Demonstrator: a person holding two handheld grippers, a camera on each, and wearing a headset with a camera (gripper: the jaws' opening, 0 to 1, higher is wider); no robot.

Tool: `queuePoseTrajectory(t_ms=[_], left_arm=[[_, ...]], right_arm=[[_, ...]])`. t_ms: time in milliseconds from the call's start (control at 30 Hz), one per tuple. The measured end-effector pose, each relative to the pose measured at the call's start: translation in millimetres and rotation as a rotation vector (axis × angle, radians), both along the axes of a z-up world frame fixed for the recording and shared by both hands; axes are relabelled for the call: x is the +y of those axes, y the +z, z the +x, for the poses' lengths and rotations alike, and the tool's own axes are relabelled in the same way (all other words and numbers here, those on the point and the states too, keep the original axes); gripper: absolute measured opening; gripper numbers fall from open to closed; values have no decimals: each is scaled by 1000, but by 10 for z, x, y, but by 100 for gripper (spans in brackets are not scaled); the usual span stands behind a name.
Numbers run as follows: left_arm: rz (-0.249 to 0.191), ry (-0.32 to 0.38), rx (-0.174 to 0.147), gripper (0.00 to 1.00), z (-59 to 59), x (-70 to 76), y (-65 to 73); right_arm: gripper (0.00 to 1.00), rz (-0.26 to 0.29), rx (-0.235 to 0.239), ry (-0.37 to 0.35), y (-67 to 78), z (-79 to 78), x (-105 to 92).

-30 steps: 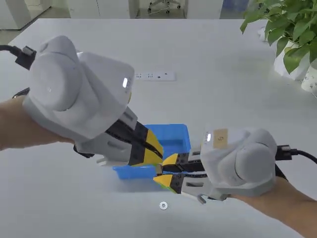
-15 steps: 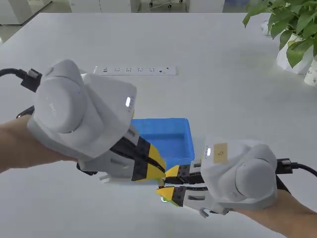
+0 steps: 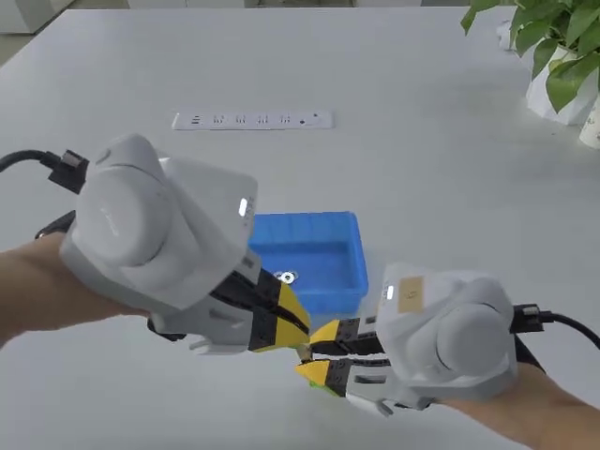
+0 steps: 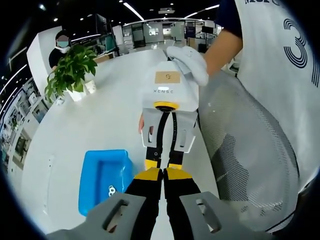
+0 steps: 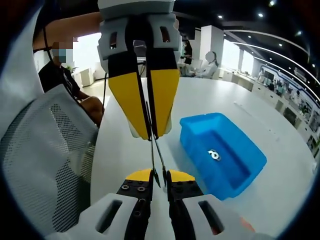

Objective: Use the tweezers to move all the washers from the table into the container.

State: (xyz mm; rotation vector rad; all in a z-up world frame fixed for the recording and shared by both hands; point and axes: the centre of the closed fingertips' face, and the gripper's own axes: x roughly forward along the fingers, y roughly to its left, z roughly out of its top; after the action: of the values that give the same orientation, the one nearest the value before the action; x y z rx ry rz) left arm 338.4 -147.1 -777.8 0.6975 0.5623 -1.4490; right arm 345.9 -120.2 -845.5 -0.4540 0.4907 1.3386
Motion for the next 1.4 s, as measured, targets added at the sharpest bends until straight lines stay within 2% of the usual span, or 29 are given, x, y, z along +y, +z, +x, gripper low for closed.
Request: queuePoseTrajectory(t_ms=[367,733,1200,1400], left_arm=[[-4,16,10,5,51,-18,-56],[3,11,23,5,30,-36,-102],[14,16,20,5,50,6,-111],[6,14,21,5,49,-11,-113]], right_arm=[[12,-4,16,-11,-56,36,-15],[12,-4,26,-17,-109,20,-14],[12,0,35,-24,-116,41,9],[12,5,42,-30,-123,44,0]])
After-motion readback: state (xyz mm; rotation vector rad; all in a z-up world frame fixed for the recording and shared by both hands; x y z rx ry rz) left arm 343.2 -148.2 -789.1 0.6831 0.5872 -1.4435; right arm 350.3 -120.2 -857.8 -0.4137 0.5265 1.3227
